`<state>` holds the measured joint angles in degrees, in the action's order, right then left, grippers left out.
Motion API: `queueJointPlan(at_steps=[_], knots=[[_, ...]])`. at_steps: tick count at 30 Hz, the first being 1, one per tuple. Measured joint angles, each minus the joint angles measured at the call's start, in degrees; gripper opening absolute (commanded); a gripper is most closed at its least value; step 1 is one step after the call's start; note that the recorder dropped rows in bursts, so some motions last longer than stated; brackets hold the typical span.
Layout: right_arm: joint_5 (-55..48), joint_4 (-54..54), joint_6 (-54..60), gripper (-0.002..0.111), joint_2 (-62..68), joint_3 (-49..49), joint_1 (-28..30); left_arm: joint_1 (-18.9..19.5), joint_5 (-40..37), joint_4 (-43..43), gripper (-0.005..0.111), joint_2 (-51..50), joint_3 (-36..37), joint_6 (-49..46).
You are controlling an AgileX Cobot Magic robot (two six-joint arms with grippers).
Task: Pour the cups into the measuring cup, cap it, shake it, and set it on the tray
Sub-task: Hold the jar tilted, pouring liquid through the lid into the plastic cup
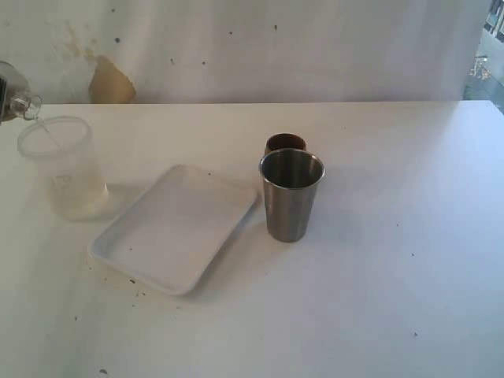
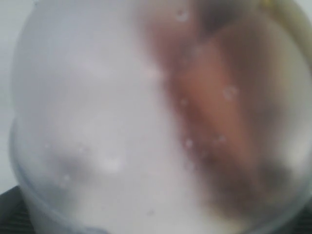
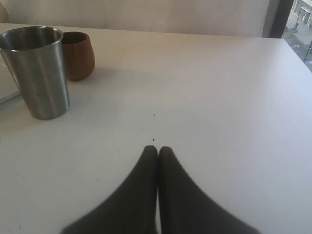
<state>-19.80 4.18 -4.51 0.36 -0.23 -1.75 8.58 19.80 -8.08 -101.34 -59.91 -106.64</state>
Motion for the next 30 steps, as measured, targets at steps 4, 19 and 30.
queueJointPlan(at_steps=[4,19,30], knots=[[0.0,0.0,0.0,0.000,0.0,0.0,0.0,0.0,0.0,-0.1,0.000,0.0,0.0,-0.3],[0.0,0.0,0.0,0.000,0.0,0.0,0.0,0.0,0.3,-5.3,0.000,0.1,0.0,-0.5],[0.0,0.0,0.0,0.000,0.0,0.0,0.0,0.0,0.3,-5.7,0.000,0.1,0.0,-0.6]])
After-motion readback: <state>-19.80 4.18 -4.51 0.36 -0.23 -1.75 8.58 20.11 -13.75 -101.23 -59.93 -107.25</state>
